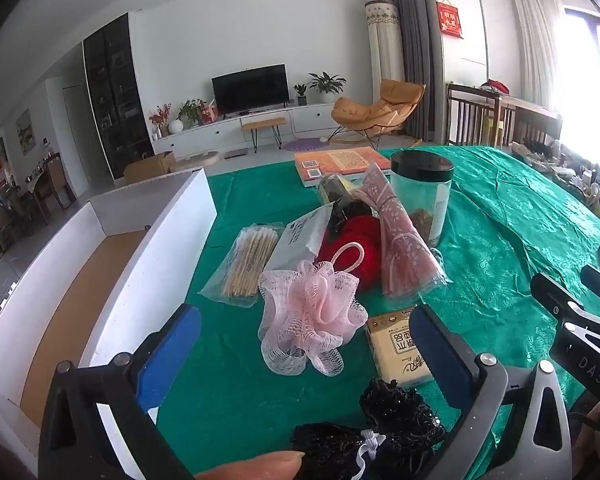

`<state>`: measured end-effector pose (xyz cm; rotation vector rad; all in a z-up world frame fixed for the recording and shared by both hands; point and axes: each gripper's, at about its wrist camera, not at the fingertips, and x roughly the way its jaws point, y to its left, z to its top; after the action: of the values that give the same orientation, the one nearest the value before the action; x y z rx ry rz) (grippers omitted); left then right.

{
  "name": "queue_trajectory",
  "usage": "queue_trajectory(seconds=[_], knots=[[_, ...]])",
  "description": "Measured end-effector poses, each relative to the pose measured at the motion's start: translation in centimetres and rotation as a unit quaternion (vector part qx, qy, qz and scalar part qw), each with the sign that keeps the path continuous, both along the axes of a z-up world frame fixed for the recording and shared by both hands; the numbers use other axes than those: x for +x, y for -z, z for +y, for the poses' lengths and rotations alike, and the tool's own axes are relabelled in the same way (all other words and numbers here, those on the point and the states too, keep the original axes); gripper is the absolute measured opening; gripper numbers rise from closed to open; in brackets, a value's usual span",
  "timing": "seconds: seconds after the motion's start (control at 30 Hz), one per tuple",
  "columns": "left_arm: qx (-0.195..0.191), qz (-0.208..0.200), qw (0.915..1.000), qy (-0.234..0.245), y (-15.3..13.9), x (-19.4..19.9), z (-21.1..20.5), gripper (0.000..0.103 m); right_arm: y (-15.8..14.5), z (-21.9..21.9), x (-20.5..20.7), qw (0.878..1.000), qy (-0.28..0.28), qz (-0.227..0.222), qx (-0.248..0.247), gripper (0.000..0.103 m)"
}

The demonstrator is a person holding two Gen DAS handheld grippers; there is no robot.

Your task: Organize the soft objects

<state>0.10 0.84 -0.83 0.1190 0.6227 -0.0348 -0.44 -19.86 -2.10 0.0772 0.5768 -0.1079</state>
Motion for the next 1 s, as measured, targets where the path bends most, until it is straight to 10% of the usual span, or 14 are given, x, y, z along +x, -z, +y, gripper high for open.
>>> queue_trajectory(seconds=[1.0], knots=[[0.009, 0.007, 0.9999, -0.003, 0.51, 0.45, -0.34, 0.103, 0.24, 0.12, 0.13, 1.000, 0.000, 0.001, 0.002, 0.085]])
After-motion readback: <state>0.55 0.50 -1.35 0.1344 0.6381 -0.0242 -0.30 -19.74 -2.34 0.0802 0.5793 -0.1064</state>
